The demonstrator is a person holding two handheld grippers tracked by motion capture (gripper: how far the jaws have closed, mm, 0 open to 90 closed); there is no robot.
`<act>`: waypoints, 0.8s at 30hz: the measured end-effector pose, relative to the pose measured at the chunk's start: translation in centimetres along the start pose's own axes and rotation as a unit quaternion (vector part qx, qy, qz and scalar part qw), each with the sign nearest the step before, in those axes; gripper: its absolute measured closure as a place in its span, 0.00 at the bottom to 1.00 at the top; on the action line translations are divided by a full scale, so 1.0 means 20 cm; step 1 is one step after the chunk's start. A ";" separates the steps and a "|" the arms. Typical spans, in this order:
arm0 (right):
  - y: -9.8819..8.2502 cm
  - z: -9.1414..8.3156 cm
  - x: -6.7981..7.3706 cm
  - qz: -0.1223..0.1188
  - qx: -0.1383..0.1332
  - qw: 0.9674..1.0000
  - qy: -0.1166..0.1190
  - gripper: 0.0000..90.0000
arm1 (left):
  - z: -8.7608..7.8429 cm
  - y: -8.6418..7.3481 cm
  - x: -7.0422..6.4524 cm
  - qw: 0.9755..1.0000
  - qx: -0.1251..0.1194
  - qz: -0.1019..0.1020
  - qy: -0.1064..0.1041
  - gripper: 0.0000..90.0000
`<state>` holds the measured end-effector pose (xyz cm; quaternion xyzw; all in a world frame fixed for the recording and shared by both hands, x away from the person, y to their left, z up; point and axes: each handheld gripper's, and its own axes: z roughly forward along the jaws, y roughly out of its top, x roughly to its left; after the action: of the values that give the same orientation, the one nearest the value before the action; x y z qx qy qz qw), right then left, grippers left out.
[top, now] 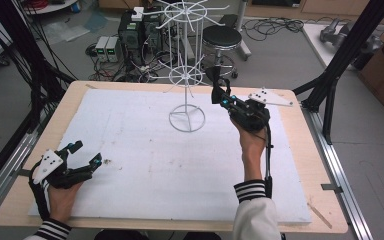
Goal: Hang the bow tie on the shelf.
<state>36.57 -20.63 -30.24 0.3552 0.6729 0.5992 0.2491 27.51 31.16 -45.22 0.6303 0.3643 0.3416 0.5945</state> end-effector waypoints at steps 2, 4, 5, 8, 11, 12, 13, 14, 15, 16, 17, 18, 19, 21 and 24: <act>0.00 0.02 0.01 -0.006 0.001 1.000 0.003 0.96 | 0.00 0.00 0.00 1.000 -0.001 0.001 0.000 0.17; 0.01 0.04 0.02 -0.013 0.004 1.000 0.003 0.96 | 0.00 0.00 0.00 1.000 -0.001 0.000 0.000 0.17; 0.00 0.06 0.03 -0.015 0.006 1.000 0.004 0.96 | 0.00 0.00 0.00 1.000 0.000 0.000 0.000 0.17; -0.01 0.08 0.03 -0.016 0.012 1.000 0.007 0.96 | 0.00 0.00 0.00 1.000 0.000 -0.001 0.000 0.17; -0.02 0.10 0.03 -0.019 0.017 1.000 0.007 0.96 | 0.00 0.00 0.00 1.000 0.000 0.000 0.000 0.17; -0.02 0.10 0.03 -0.019 0.017 1.000 0.007 0.96 | 0.00 0.00 0.00 1.000 0.000 0.001 -0.001 0.17; -0.02 0.12 0.03 -0.019 0.024 0.999 0.009 0.96 | 0.00 0.00 0.00 1.000 0.000 0.001 0.000 0.17; -0.02 0.12 0.03 -0.018 0.025 0.999 0.009 0.96 | 0.00 0.00 0.00 1.000 0.000 0.001 0.000 0.17; -0.03 0.13 0.03 -0.019 0.029 0.999 0.010 0.96 | 0.00 0.00 0.00 1.000 0.000 0.000 0.000 0.17; -0.03 0.13 0.03 -0.019 0.029 0.999 0.010 0.96 | 0.00 0.00 0.00 1.000 0.000 0.001 0.000 0.17; -0.03 0.14 0.03 -0.024 0.036 0.999 0.012 0.96 | 0.00 0.00 0.00 1.000 0.000 0.001 0.000 0.17; -0.03 0.14 0.03 -0.024 0.036 0.999 0.012 0.96 | 0.00 0.00 0.00 1.000 0.000 0.001 0.000 0.17; -0.04 0.15 0.03 -0.027 0.041 0.999 0.013 0.96 | 0.00 0.00 0.00 1.000 0.000 0.001 0.000 0.17; -0.05 0.16 0.04 -0.028 0.046 0.998 0.013 0.96 | 0.00 0.00 0.00 1.000 0.000 0.001 0.000 0.17; -0.05 0.18 0.04 -0.027 0.053 0.998 0.015 0.96 | 0.00 0.00 0.00 1.000 0.000 0.001 0.000 0.17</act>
<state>38.59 -17.89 -31.80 0.3404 0.7167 0.5609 0.2363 27.53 31.14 -45.23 0.6308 0.3635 0.3419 0.5942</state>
